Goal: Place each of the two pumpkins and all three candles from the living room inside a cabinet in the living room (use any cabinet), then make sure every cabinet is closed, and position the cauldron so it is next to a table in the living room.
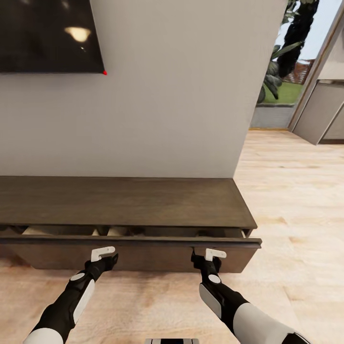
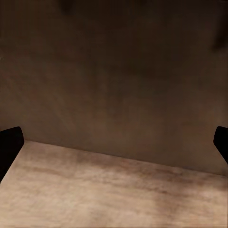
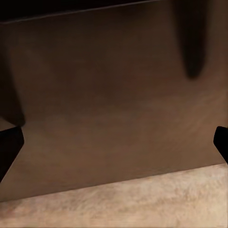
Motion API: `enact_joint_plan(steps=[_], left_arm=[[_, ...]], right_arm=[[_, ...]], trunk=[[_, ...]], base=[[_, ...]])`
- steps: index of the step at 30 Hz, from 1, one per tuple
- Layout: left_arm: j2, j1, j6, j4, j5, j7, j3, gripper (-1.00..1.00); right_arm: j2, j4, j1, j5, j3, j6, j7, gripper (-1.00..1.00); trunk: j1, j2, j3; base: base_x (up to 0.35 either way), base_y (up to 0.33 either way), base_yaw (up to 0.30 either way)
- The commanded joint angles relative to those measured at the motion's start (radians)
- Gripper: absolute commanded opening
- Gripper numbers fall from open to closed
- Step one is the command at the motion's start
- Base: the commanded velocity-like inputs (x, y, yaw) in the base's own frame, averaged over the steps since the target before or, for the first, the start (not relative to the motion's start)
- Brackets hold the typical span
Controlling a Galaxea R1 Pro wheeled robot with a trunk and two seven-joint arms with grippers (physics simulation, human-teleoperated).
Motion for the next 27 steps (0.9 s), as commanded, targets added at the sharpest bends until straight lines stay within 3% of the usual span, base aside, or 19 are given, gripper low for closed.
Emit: enact_joint_plan(steps=[1, 19, 27], left_arm=[[0.000, 0.000, 0.000, 0.000, 0.000, 0.000, 0.000, 1.00], [0.000, 0.000, 0.000, 0.000, 0.000, 0.000, 0.000, 1.00], [0.000, 0.000, 0.000, 0.000, -0.001, -0.001, 0.000, 1.00]], right_arm=[[0.000, 0.000, 0.000, 0.002, -0.001, -0.001, 0.000, 1.00], [0.001, 0.000, 0.000, 0.001, -0.001, -0.001, 0.000, 1.00], [0.003, 0.000, 0.000, 0.002, -0.001, -0.001, 0.000, 1.00]], trunk=[[0.000, 0.000, 0.000], [0.000, 0.000, 0.000], [0.000, 0.000, 0.000]], base=[[0.146, 0.000, 0.000], [0.116, 0.000, 0.000], [0.007, 0.000, 0.000]])
